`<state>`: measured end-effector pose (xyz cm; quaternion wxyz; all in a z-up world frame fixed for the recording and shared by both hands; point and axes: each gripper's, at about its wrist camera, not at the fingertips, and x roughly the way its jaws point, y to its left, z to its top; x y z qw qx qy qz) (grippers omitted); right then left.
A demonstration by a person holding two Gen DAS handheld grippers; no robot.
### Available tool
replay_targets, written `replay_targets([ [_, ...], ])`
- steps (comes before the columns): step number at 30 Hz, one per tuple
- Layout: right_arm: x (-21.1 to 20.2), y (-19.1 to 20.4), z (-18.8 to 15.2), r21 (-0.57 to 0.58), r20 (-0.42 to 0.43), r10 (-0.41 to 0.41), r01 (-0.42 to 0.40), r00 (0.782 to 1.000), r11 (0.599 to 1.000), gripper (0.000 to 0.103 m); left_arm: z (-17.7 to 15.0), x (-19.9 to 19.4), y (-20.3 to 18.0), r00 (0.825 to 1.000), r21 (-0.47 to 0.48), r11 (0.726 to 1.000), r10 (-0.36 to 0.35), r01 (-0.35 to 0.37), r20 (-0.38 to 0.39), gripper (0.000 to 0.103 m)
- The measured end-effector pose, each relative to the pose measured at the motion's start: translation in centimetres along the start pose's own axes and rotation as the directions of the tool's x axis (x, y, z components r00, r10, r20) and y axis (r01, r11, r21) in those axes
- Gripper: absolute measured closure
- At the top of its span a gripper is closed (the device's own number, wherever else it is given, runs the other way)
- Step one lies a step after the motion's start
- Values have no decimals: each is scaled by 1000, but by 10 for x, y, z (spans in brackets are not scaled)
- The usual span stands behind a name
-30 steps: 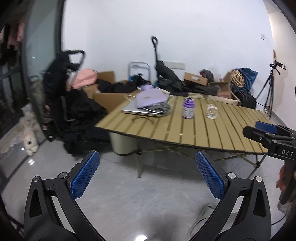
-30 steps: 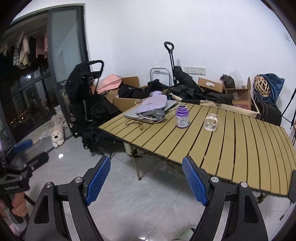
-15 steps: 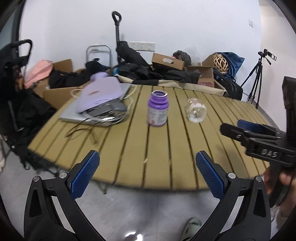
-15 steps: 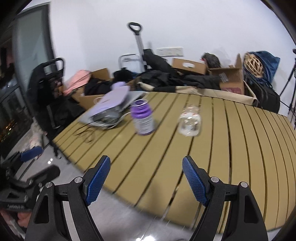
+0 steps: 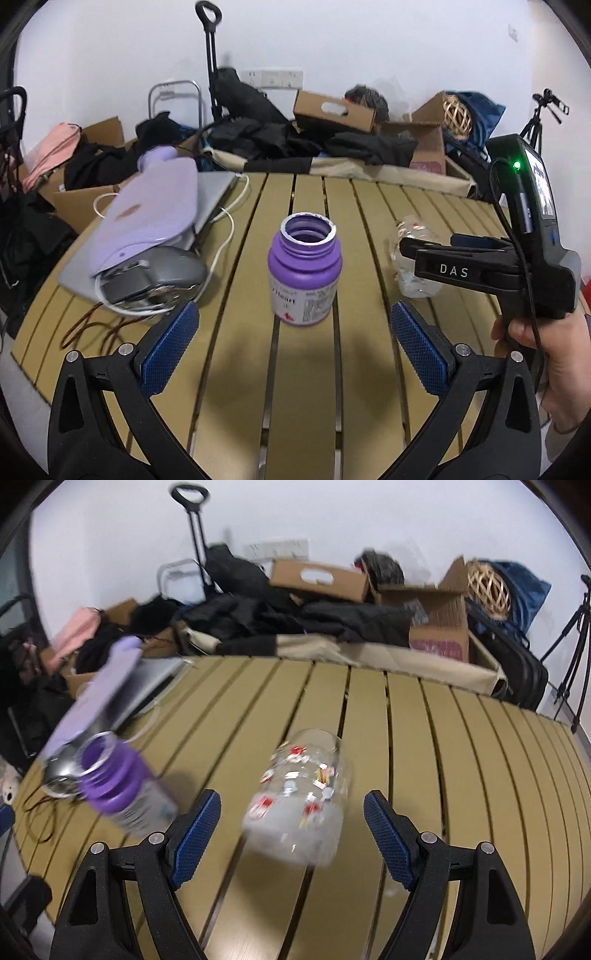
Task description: Organize rigid objects
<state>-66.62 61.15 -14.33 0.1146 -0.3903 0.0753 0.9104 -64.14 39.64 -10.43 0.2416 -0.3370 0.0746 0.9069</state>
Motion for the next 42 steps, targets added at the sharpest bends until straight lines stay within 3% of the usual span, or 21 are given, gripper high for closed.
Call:
replay_targets([
  [1,7,-2,2,5,-15,8,-8,1000,1000,19,2,10,0,1000,-2,1000,5,-5,-15,0],
  [3,19,-4,1,20,-35,37,-37,999,999,35,3,22,0,999,-6,1000,2,-3,-42,0],
  [5,17,-5,-3,20,-24,82,-82,996,996,38,2,27,4,997,-31,999,-37,35,-63,0],
  [8,-1,10,-25,-94,-41,210,-213,977,973,39,-2,26,10,993,-54,994,-100,97,-61,0],
  [11,-31,42,-61,-332,-44,314,-311,948,891,38,-1,30,10,994,-41,994,-99,97,-54,5],
  [13,-45,63,-79,-441,-73,363,-357,929,824,38,-2,38,7,989,-41,992,-121,118,-89,19],
  [16,-55,82,-96,-509,-109,428,-421,897,751,38,-6,43,-1,984,-32,992,-121,118,-131,39],
  [19,-63,90,-112,-561,-102,460,-432,882,706,36,-10,42,-4,985,-16,996,-93,92,-148,51],
  [20,-63,89,-114,-561,-100,459,-431,883,707,35,-10,42,-3,984,-17,996,-86,85,-155,53],
  [23,-63,82,-119,-560,-92,396,-376,914,738,25,-15,34,5,987,-22,998,-68,65,-143,54],
  [26,-68,59,-113,-525,-62,354,-332,933,784,25,-23,31,7,988,5,999,-34,35,-153,54],
  [28,-70,47,-111,-501,-45,329,-306,943,809,25,-21,20,12,990,-19,999,-51,49,-129,52],
  [30,-74,39,-110,-470,-40,312,-294,949,832,25,-17,8,16,990,-44,995,-94,90,-105,34],
  [33,-80,25,-103,-426,-21,293,-273,956,863,25,-18,0,3,967,-16,978,-209,209,-148,13],
  [34,-82,21,-102,-409,-11,286,-265,958,873,25,-23,7,-12,939,33,963,-254,269,-233,7],
  [35,-83,15,-98,-386,-3,278,-257,961,886,25,-28,14,-22,923,70,957,-251,282,-291,2],
  [37,-82,1,-96,-328,0,269,-254,963,910,25,-38,34,-43,913,127,965,-168,230,-373,5],
  [39,-77,-9,-94,-271,-7,268,-260,963,927,25,-41,46,-48,910,111,973,-147,204,-387,43],
  [42,-78,-18,-96,-209,-7,287,-282,958,936,25,-43,44,-49,937,110,977,-139,182,-321,45],
])
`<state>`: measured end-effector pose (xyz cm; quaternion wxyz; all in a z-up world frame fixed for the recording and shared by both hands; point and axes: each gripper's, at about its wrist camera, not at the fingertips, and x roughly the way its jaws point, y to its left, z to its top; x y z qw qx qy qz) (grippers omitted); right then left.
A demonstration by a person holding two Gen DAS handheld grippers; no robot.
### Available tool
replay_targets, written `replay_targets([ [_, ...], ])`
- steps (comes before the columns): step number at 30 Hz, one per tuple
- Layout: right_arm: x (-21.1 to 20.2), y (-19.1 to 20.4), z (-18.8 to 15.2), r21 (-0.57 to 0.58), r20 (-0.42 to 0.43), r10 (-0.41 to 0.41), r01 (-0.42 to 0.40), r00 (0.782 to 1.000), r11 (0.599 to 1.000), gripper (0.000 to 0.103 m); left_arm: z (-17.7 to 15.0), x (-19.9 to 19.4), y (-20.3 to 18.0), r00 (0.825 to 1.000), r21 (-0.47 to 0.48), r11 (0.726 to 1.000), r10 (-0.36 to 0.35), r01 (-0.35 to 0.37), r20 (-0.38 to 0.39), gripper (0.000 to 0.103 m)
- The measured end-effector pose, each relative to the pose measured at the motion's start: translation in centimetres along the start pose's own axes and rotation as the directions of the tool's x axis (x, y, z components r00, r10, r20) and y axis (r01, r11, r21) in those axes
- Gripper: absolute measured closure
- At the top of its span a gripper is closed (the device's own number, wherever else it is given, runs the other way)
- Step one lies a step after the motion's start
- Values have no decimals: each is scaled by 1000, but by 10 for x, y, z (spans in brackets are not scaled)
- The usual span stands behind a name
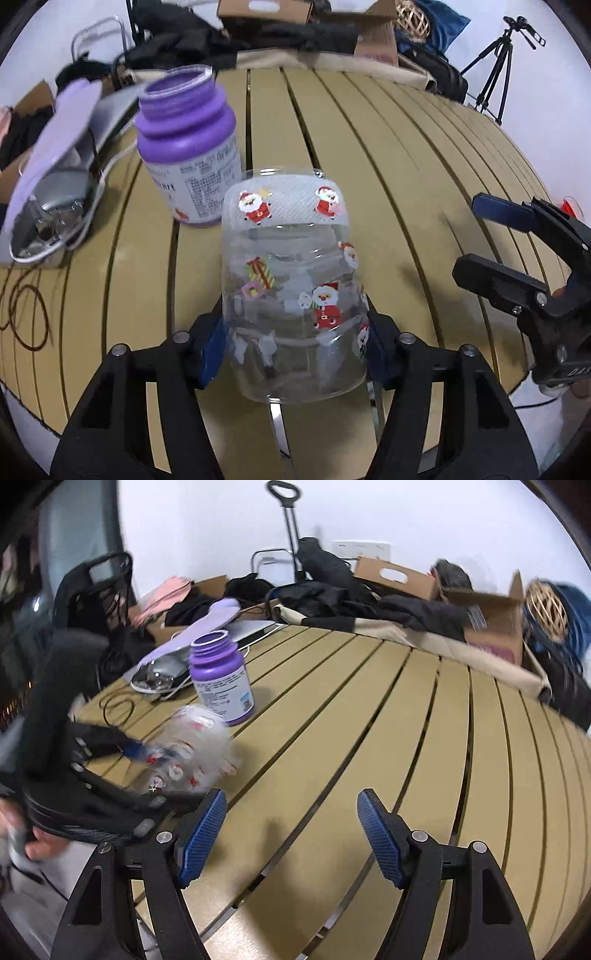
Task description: Organize rigid objects
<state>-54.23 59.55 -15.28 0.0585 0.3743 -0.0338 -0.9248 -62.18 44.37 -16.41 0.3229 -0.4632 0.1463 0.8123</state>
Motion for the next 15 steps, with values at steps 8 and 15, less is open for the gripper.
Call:
replay_targets([
  [8,-8,-24,19,149,38,65,-70,997,986,25,19,-35,-4,978,56,996,51,-64,200,45],
  [15,0,-55,84,380,180,447,-481,876,790,23,62,-70,-17,897,187,982,-61,-24,438,44],
])
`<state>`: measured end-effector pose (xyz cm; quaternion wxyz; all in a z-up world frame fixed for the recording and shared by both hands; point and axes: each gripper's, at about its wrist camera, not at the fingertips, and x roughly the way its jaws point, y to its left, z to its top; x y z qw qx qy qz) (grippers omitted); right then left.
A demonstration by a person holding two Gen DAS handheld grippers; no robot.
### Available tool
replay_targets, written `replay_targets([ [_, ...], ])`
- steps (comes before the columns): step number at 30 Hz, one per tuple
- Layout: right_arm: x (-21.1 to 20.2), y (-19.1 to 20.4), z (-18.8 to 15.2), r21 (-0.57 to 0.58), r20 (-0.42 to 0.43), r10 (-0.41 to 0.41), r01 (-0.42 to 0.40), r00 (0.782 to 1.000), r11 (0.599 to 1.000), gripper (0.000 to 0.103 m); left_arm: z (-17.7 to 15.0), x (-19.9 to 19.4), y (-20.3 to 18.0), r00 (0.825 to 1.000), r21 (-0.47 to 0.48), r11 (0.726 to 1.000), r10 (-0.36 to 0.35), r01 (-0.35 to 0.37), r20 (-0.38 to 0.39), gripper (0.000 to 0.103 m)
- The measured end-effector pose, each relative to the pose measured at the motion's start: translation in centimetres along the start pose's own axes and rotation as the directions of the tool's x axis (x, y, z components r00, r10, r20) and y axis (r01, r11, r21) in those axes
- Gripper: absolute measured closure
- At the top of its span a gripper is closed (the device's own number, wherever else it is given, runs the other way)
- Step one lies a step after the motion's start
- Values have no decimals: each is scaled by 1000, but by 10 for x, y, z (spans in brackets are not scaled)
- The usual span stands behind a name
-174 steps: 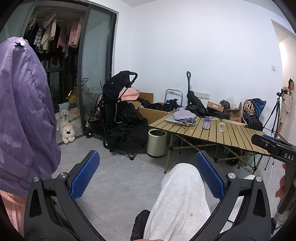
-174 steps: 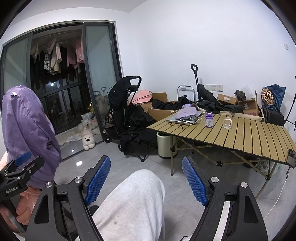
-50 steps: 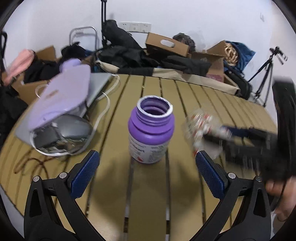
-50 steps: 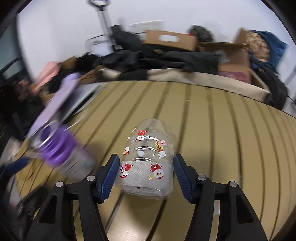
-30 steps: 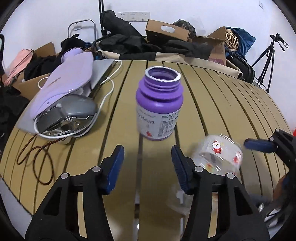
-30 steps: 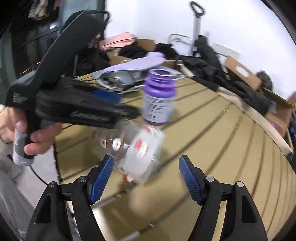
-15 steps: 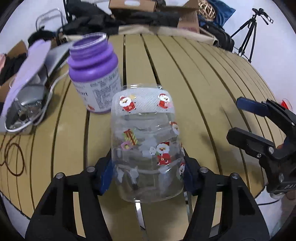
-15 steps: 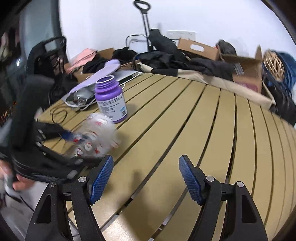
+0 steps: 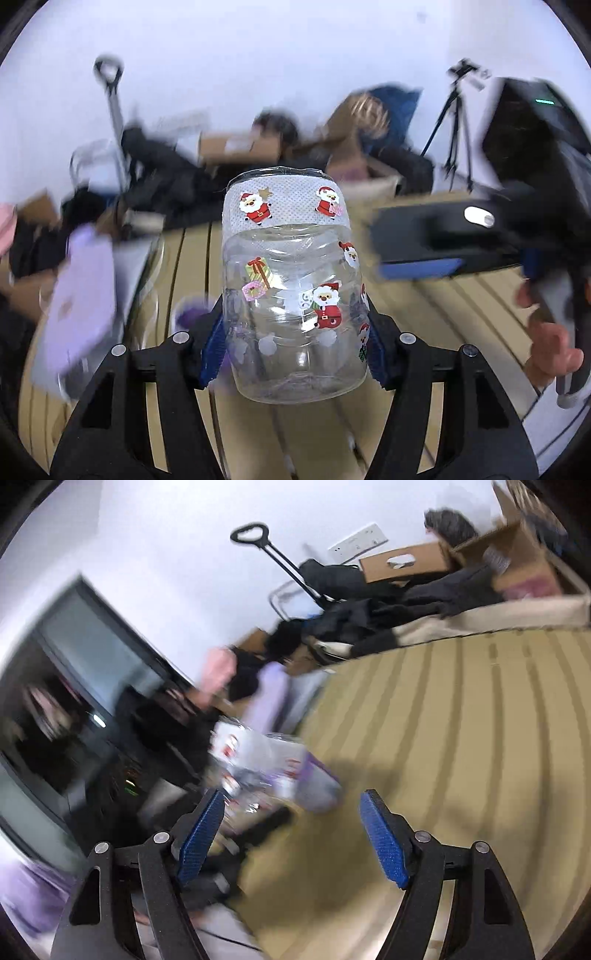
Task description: Organize rigid objects
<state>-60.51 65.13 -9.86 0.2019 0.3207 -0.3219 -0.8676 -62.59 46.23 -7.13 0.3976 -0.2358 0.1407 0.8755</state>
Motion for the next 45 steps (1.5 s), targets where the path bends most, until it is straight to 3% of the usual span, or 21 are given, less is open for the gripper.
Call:
replay_targets([
  [2,8,0,15,49,-11,69,-68,998,996,23,11,0,-3,998,41,998,-40,38,44,44],
  [5,22,2,34,70,-34,117,-115,993,991,23,23,8,2,996,54,996,-74,71,46,42],
  [6,25,2,41,71,-21,119,-117,993,991,34,26,14,5,997,55,996,-75,72,37,42],
  [7,26,3,45,65,-21,130,-129,991,990,36,30,24,10,996,67,994,-86,85,4,40],
  [9,30,5,55,44,-6,52,-52,999,998,38,36,40,16,1000,83,996,-16,17,-13,17],
  [11,29,7,61,9,26,-36,35,999,999,39,36,48,22,999,76,996,49,-49,2,8],
  [14,26,12,72,-59,103,-171,178,980,982,39,39,64,33,994,47,993,107,-107,2,3],
  [17,28,14,80,-109,151,-260,277,954,955,38,36,78,42,984,12,984,175,-175,-13,1],
  [20,36,8,83,-123,127,-282,297,951,947,38,28,89,51,978,-12,980,197,-198,-63,0],
  [23,44,-1,81,-136,105,-300,313,948,940,37,20,72,54,961,-80,959,269,-273,-65,0],
  [25,49,-6,73,-144,85,-294,304,952,942,37,8,46,56,965,-148,953,261,-262,-32,0],
  [29,78,-7,56,-233,32,-313,312,949,921,36,-26,24,50,963,-170,948,269,-270,-28,0],
  [30,89,-5,51,-273,22,-335,328,942,904,36,-36,27,48,966,-162,952,257,-260,-41,0],
  [34,144,-5,22,-432,-30,-471,413,882,801,34,-60,41,40,950,-157,939,291,-306,-111,0],
  [37,161,-3,9,-482,-39,-525,444,850,755,32,-68,41,40,942,-173,930,302,-325,-146,0],
  [39,159,-1,8,-482,-20,-557,480,830,733,21,-69,33,41,941,-184,926,306,-329,-143,0],
  [42,142,3,10,-435,-18,-549,488,836,757,21,-70,17,40,942,-186,926,305,-328,-142,0],
  [45,108,13,10,-377,0,-531,492,847,785,21,-70,2,43,927,-188,912,336,-364,-166,0],
])
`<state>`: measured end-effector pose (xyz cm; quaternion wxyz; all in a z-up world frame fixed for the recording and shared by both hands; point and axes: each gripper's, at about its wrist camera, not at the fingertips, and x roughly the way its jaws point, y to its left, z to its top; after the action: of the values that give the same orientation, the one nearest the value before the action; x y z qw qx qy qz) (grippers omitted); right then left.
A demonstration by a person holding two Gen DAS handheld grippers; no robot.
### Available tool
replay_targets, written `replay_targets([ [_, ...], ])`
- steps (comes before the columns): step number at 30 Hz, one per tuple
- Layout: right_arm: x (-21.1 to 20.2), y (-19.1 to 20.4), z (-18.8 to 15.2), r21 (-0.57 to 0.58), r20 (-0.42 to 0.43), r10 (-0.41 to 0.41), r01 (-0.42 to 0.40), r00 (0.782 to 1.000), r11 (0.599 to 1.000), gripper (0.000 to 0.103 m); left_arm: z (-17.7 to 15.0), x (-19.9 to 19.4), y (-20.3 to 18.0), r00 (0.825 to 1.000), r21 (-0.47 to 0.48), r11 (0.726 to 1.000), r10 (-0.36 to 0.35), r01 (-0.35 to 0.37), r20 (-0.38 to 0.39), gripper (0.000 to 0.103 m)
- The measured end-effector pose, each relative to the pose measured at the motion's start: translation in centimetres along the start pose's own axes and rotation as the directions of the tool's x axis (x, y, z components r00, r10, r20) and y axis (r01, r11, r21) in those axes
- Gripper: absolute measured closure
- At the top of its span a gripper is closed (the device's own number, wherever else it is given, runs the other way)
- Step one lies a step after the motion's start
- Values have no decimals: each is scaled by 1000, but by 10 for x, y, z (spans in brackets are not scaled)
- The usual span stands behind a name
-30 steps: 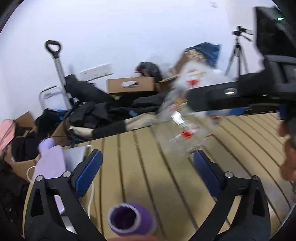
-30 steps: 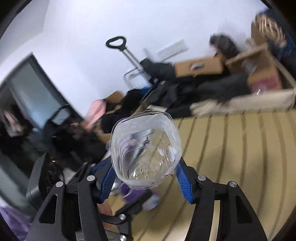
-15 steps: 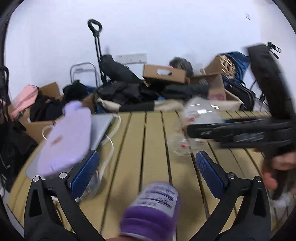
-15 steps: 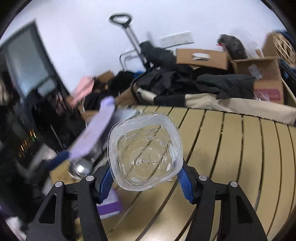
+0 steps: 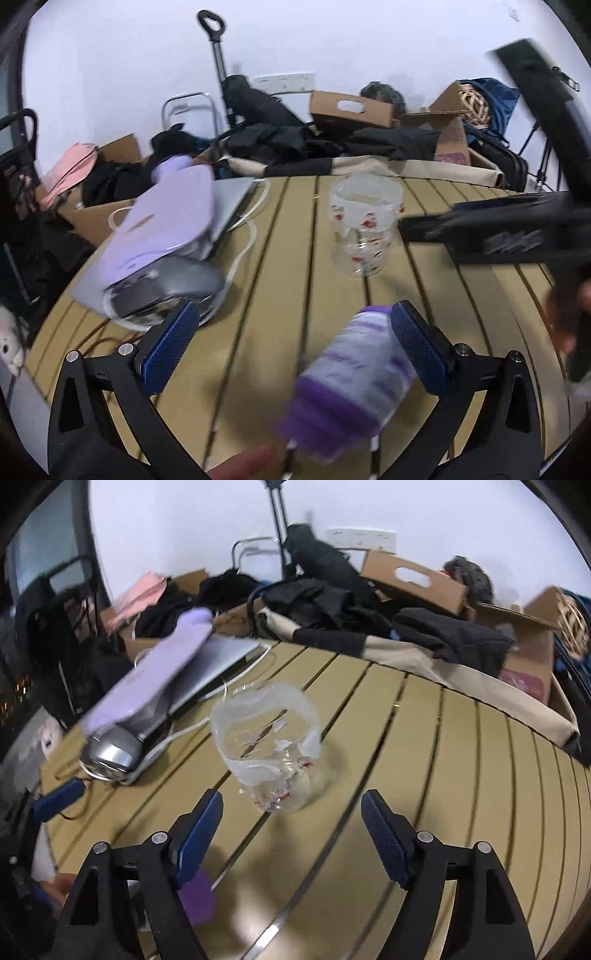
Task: Organize rigid objects
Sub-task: 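Lower the jar upright onto the table beside the laptop and open the right tool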
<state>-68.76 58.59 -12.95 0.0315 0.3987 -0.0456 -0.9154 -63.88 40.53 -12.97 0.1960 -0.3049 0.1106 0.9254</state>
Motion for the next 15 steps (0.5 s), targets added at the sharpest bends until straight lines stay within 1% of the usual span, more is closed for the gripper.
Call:
replay_targets([
  [2,-14,0,-3,32,7,2,-2,1000,999,21,-2,-10,9,1000,-30,1000,5,-6,-13,0],
  [5,-48,-4,-15,94,25,-10,8,1000,996,21,-11,-24,19,999,-77,997,24,-26,-30,0],
  [7,-66,-6,-33,155,36,4,-10,999,988,21,-19,-31,25,999,-104,994,32,-36,-44,0],
  [8,-70,-4,-41,171,33,12,-18,999,985,21,-23,-37,28,998,-121,992,33,-39,-49,0],
  [10,-80,1,-60,181,32,2,-8,1000,983,21,-30,-50,33,998,-145,988,37,-44,-51,0],
  [12,-89,6,-75,192,36,-7,-1,999,981,21,-35,-62,36,998,-148,988,40,-47,-49,0],
  [15,-103,9,-94,237,56,4,-17,998,971,21,-42,-89,39,998,-127,990,58,-61,-32,0],
])
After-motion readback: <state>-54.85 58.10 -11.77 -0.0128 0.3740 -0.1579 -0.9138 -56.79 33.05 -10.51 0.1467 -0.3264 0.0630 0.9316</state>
